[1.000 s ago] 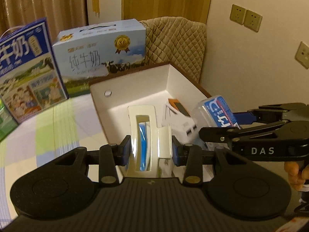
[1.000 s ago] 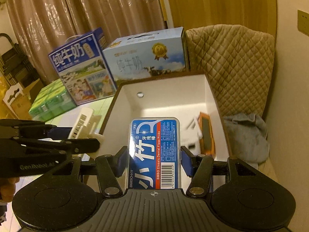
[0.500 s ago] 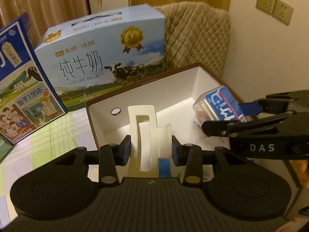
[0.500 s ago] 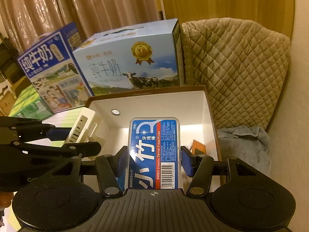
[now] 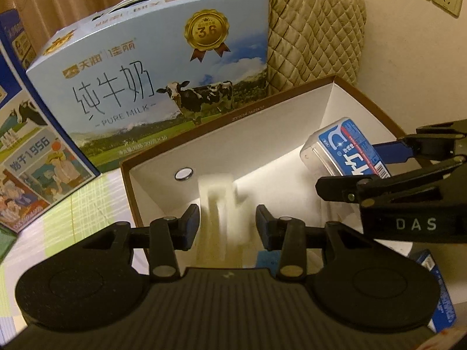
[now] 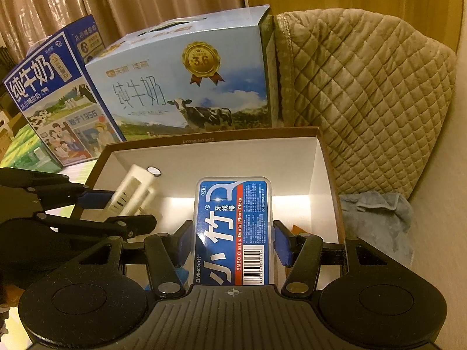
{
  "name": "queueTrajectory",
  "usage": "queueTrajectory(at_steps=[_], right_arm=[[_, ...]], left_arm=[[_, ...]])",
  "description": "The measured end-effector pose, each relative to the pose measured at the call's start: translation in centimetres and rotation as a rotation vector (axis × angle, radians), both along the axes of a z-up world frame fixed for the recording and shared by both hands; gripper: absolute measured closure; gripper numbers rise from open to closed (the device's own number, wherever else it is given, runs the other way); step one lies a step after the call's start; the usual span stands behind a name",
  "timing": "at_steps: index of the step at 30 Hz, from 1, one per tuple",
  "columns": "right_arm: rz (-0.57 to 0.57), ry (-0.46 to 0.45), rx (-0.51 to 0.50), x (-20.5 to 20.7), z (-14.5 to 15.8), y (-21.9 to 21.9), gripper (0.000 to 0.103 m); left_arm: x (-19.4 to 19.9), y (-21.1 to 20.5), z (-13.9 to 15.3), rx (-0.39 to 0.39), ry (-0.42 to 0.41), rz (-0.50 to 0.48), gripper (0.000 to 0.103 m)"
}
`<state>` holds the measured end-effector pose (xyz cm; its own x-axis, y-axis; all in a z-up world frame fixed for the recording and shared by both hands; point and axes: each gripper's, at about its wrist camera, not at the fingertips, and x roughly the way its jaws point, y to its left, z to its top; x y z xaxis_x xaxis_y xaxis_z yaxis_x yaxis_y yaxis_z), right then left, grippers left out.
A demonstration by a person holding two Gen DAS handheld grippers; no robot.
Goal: Organize rigid objects
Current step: 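Open both tools to release the floss box and clip in the box, then move both tools back toward the white charger plug and pill bottle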
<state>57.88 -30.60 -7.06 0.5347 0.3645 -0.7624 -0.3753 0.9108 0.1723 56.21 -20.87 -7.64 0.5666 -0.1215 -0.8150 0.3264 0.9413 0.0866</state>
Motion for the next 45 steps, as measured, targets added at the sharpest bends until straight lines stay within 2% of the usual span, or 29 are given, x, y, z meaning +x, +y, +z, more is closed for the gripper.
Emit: queueTrajectory(at_steps=[3,11,18,33,45], right_arm=[[-0.007,0.003,0.0,0.4,-0.3,0.0,0.049],[-0.004,0.001,0.02,1.1,-0.6,0.4,0.049],[-0.017,-0.002,0.038,1.0,-0.5,0.3,0.045],[-0.019,-0.011,0.043,-2.3,1.5,-1.1,0.042],[-0.04,-0.03,0.087,-7.2,3.9,-2.5,0.041]], left_arm=[[0.1,0.0,-0.2,0.006,-0.005,-0.007,0.057],[0.4,0.7,-0.5,-0.008,0.011,0.005,0.057],[-0.1,1.1,-0.2,-0.019,0.016,0.004,0.056],[-2.8,1.0,1.7,-0.057,0.006,-0.011,0.053],[-8.1,2.7,4.6,-0.105,0.006,0.043,0.05]])
